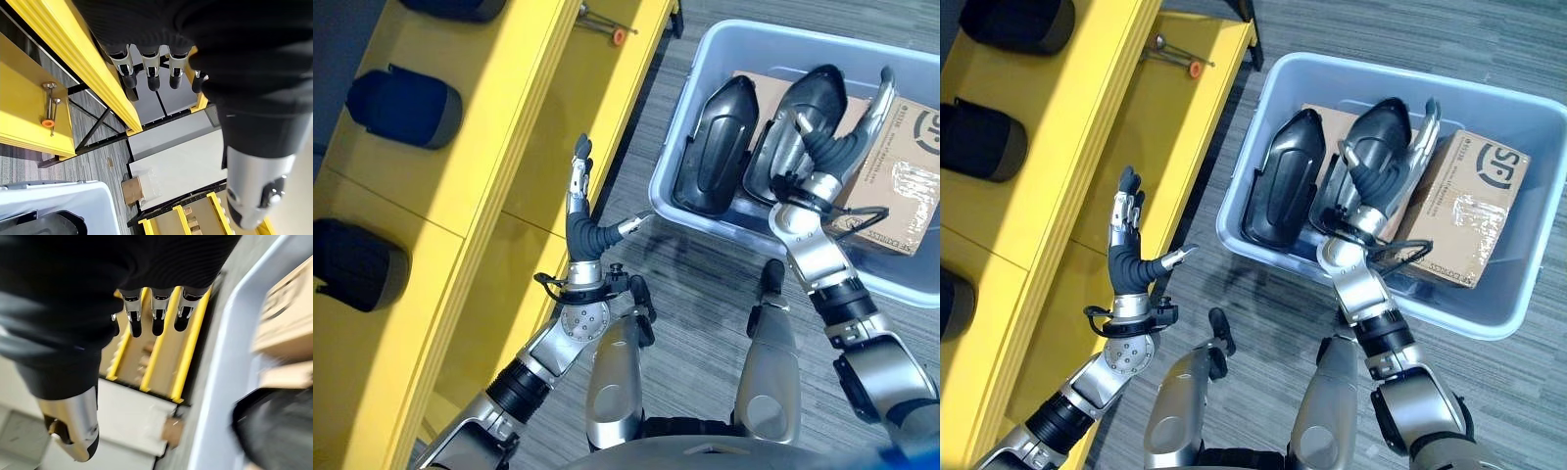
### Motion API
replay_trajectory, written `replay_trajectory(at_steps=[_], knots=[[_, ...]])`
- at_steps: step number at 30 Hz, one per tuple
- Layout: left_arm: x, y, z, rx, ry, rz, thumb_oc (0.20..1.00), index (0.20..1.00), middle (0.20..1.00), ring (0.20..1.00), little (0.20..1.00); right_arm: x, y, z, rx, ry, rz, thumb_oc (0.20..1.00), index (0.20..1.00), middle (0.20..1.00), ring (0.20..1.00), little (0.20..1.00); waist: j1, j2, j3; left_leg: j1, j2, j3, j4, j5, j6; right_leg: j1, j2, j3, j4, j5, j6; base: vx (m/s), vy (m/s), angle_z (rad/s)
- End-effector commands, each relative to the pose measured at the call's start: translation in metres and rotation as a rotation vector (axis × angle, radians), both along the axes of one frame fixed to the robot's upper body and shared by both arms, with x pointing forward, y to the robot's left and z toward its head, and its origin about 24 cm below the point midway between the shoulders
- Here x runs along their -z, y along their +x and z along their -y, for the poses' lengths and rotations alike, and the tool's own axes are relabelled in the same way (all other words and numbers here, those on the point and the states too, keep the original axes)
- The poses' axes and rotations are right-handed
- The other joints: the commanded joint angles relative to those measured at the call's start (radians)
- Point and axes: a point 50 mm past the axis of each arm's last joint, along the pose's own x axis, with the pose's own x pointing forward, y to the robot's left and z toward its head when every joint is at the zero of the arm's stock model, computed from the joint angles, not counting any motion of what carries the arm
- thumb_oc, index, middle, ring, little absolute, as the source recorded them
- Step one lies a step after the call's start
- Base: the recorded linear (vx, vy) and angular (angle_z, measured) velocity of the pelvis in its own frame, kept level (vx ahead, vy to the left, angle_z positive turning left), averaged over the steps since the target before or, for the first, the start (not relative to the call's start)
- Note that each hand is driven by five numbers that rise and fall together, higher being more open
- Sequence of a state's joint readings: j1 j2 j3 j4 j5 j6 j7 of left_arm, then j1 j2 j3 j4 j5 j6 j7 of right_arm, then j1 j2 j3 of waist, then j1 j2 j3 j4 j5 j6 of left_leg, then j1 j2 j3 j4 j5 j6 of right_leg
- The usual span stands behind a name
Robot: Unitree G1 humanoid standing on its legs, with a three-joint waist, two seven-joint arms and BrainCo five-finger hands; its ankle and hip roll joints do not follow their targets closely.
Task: Move parts from the plastic box to the shelf.
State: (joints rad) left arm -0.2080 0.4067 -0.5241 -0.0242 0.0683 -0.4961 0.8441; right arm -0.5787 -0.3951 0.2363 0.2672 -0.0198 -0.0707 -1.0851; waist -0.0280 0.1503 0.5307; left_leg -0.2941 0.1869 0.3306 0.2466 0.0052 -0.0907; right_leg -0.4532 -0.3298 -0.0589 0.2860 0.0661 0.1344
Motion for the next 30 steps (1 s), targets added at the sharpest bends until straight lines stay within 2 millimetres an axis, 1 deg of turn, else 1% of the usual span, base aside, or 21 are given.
replay_trajectory(at_steps=[1,4,8,11,15,20,25,26,30], knots=[[-0.015,-0.011,0.008,0.044,-0.07,0.109,1.0,1.0,1.0,1.0,1.0,-0.026,0.0,-0.001,-0.038,0.096,0.119,1.0,1.0,1.0,1.0,1.0,0.005,0.019,-0.011,-0.015,0.004,-0.003,0.026,-0.012,0.021,0.019,-0.048,-0.091,0.105,-0.049,0.0,0.02,0.02,-0.07],[-0.015,-0.01,0.009,0.041,-0.064,0.11,1.0,1.0,1.0,1.0,1.0,-0.016,0.005,0.004,-0.089,0.156,0.057,1.0,1.0,1.0,1.0,1.0,0.0,0.019,-0.011,-0.024,0.003,0.0,0.044,-0.023,0.025,0.01,-0.049,-0.083,0.102,-0.045,0.001,0.02,0.021,-0.06],[-0.017,-0.009,0.008,0.036,-0.065,0.11,1.0,1.0,1.0,1.0,1.0,-0.015,0.006,0.002,-0.132,0.173,0.058,1.0,1.0,1.0,1.0,1.0,0.002,0.018,-0.011,-0.037,0.002,-0.003,0.066,-0.034,0.027,0.003,-0.055,-0.08,0.104,-0.041,-0.001,0.01,-0.004,-0.07],[-0.018,-0.009,0.01,0.062,-0.045,0.109,1.0,1.0,1.0,1.0,1.0,-0.01,0.011,0.008,-0.115,0.202,0.031,1.0,1.0,1.0,1.0,1.0,0.013,0.022,-0.011,-0.049,-0.004,-0.015,0.085,-0.045,0.032,-0.001,-0.063,-0.084,0.121,-0.049,-0.004,0.01,-0.021,0.0],[-0.019,-0.007,0.01,0.066,-0.046,0.1,1.0,1.0,1.0,1.0,1.0,-0.011,0.016,0.014,-0.111,0.213,0.012,1.0,1.0,1.0,1.0,1.0,0.021,0.026,-0.011,-0.058,-0.006,-0.022,0.098,-0.049,0.033,-0.005,-0.067,-0.088,0.132,-0.052,-0.006,0.0,0.0,0.0],[-0.018,-0.006,0.009,0.08,-0.027,0.08,1.0,1.0,1.0,1.0,1.0,-0.017,0.021,0.024,-0.084,0.209,0.013,1.0,1.0,1.0,1.0,1.0,0.037,0.033,-0.011,-0.071,-0.006,-0.033,0.108,-0.051,0.033,-0.013,-0.073,-0.093,0.149,-0.057,-0.008,0.0,0.0,0.0],[-0.019,-0.006,0.007,0.084,-0.026,0.079,1.0,1.0,1.0,1.0,1.0,-0.022,0.025,0.03,-0.055,0.199,-0.002,1.0,1.0,1.0,1.0,1.0,0.048,0.038,-0.011,-0.084,-0.008,-0.042,0.111,-0.05,0.034,-0.024,-0.073,-0.095,0.162,-0.063,-0.01,0.0,-0.005,0.01],[-0.02,-0.006,0.007,0.094,-0.017,0.079,1.0,1.0,1.0,1.0,1.0,-0.022,0.027,0.036,-0.018,0.24,-0.012,1.0,1.0,1.0,1.0,1.0,0.056,0.042,-0.011,-0.092,-0.009,-0.047,0.114,-0.049,0.034,-0.032,-0.075,-0.096,0.17,-0.065,-0.012,0.0,-0.023,0.06],[-0.02,-0.006,0.004,0.098,-0.02,0.075,1.0,1.0,1.0,1.0,1.0,-0.018,0.03,0.046,0.005,0.289,-0.042,1.0,1.0,1.0,1.0,1.0,0.062,0.048,-0.011,-0.099,-0.012,-0.053,0.114,-0.047,0.033,-0.041,-0.074,-0.096,0.18,-0.07,-0.012,0.0,-0.011,0.04]])
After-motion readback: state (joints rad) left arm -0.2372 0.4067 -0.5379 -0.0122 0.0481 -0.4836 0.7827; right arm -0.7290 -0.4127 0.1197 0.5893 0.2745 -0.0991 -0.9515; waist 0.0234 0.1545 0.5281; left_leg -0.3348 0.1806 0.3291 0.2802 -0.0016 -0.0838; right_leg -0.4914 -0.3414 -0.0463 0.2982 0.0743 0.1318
